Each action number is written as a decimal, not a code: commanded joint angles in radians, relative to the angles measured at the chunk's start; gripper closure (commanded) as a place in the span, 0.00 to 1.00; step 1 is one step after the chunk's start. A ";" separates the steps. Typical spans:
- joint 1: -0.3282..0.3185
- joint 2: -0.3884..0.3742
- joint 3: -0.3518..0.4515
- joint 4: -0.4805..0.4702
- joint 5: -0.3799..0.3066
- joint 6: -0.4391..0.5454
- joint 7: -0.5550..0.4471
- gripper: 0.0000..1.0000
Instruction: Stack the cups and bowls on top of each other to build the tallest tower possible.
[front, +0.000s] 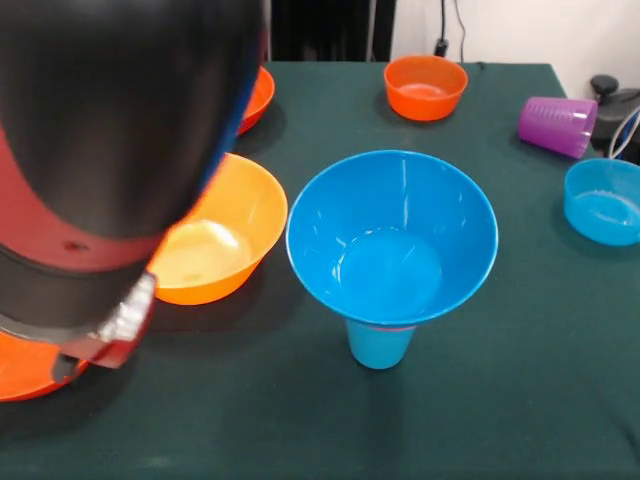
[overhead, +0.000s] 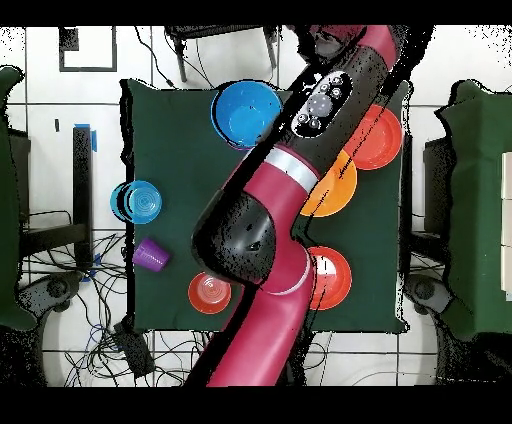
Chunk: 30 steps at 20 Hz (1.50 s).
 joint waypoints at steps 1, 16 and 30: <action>0.050 0.078 0.104 -0.091 -0.117 0.000 -0.099 0.00; 0.199 0.124 0.551 0.091 -0.536 -0.050 -0.095 0.00; 0.179 0.124 0.781 0.067 -0.734 -0.136 -0.111 0.00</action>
